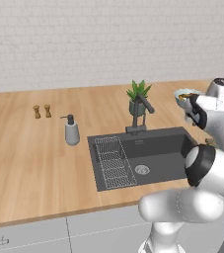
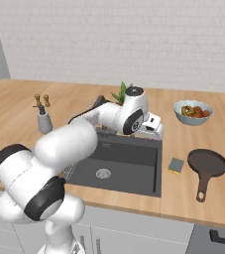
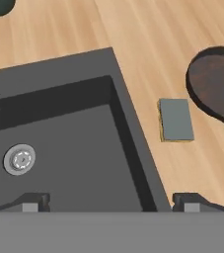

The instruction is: Pick the pan and sponge and place them into the sink. Then turn on the water.

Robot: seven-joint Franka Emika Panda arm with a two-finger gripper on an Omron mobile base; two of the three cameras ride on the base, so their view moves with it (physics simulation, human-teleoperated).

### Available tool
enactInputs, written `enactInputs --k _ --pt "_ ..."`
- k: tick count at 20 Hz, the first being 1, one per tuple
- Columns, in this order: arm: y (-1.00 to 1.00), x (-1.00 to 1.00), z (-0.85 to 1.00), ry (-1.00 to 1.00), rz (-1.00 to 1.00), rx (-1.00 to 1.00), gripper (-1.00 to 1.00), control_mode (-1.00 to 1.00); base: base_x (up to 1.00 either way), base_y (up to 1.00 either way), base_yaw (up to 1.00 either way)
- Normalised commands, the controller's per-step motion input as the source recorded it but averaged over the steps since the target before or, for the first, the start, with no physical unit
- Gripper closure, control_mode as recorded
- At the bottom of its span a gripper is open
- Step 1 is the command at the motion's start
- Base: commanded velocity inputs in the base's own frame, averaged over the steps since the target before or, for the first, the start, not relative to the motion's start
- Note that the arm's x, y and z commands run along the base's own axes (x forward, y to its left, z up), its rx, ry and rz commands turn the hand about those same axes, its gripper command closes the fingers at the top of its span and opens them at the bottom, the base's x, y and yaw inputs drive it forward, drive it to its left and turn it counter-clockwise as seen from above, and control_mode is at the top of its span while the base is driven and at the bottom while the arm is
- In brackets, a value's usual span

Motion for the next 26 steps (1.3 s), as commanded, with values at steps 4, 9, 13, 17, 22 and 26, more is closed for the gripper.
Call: enactInputs --k 4,9,13,17,22,26 --pt "-1.0 0.97 -0.72 0.21 -0.12 0.01 -1.0 -1.0 0.0 0.0 0.0" --pt "-0.87 -0.07 -0.12 0.03 -0.01 0.03 -1.0 -1.0 0.0 0.0 0.0" --pt "-0.27 0.0 -0.02 0.0 -0.02 0.0 -1.0 -1.0 0.0 0.0 0.0" --pt "-0.28 0.0 -0.22 0.03 0.0 0.01 -1.0 -1.0 0.0 0.0 0.0" --pt "-0.49 -0.13 -0.31 0.01 0.0 0.05 -1.0 -1.0 0.0 0.0 0.0" --pt "-0.6 -0.53 -0.19 0.01 0.0 0.03 -1.0 -1.0 0.0 0.0 0.0"
